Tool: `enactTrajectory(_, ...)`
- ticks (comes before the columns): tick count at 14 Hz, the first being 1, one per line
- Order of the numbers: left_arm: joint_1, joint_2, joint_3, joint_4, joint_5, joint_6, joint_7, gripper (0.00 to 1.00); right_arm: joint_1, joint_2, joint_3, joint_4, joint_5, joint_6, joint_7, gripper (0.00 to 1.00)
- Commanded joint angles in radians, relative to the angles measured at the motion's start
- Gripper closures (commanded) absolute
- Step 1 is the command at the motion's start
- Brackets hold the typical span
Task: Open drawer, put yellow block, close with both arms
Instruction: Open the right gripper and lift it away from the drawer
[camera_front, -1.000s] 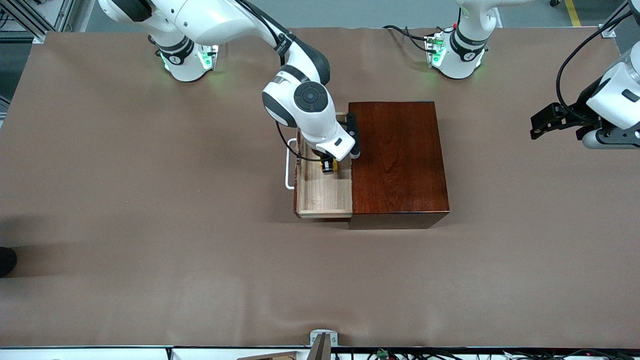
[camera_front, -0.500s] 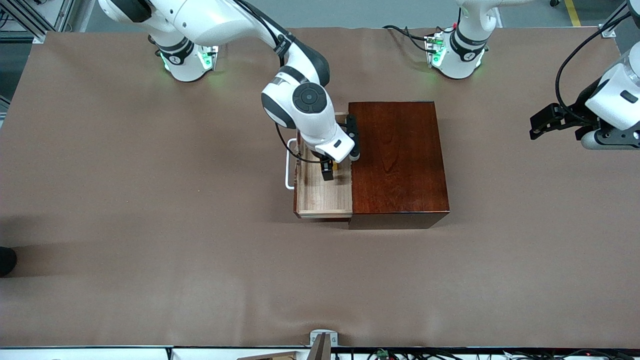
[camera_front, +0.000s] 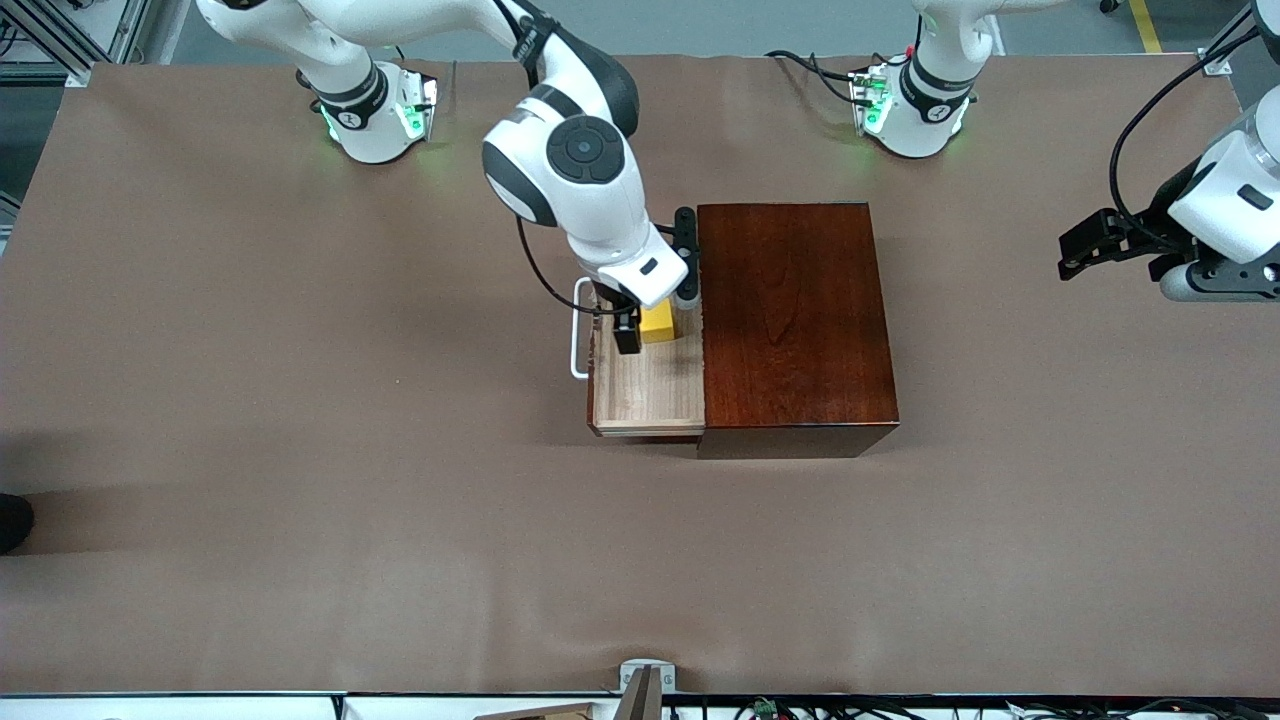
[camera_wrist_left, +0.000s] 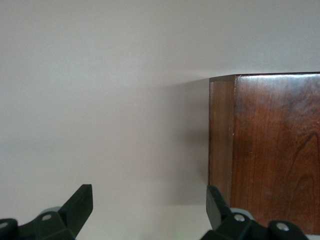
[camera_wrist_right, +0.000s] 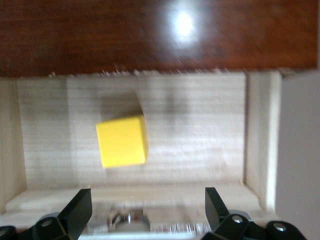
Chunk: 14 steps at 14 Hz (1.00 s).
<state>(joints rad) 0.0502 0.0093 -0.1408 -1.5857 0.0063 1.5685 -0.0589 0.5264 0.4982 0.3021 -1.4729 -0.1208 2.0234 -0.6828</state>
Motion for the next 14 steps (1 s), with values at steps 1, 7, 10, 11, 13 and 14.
enactTrajectory(1, 0.013, -0.005, -0.003, -0.007, -0.026, 0.008, 0.017, 0.00, -0.064, -0.061, 0.006, -0.018, 0.000, -0.070, 0.112, 0.00)
enactTrajectory(7, 0.013, -0.003, -0.003, -0.007, -0.026, 0.008, 0.017, 0.00, -0.304, -0.187, 0.008, -0.027, 0.000, -0.190, 0.231, 0.00)
enactTrajectory(10, 0.013, 0.000, -0.003, -0.007, -0.026, 0.008, 0.017, 0.00, -0.397, -0.253, 0.006, -0.030, 0.000, -0.264, 0.304, 0.00)
enactTrajectory(11, 0.013, 0.001, -0.003, 0.001, -0.031, 0.008, 0.017, 0.00, -0.439, -0.273, 0.008, -0.029, 0.000, -0.297, 0.304, 0.00)
enactTrajectory(13, 0.010, -0.002, -0.008, 0.012, -0.080, 0.008, 0.016, 0.00, -0.518, -0.311, 0.009, -0.027, 0.001, -0.348, 0.304, 0.00)
enactTrajectory(14, -0.001, -0.005, -0.013, 0.021, -0.088, 0.007, 0.014, 0.00, -0.551, -0.328, 0.008, -0.027, 0.001, -0.363, 0.304, 0.00)
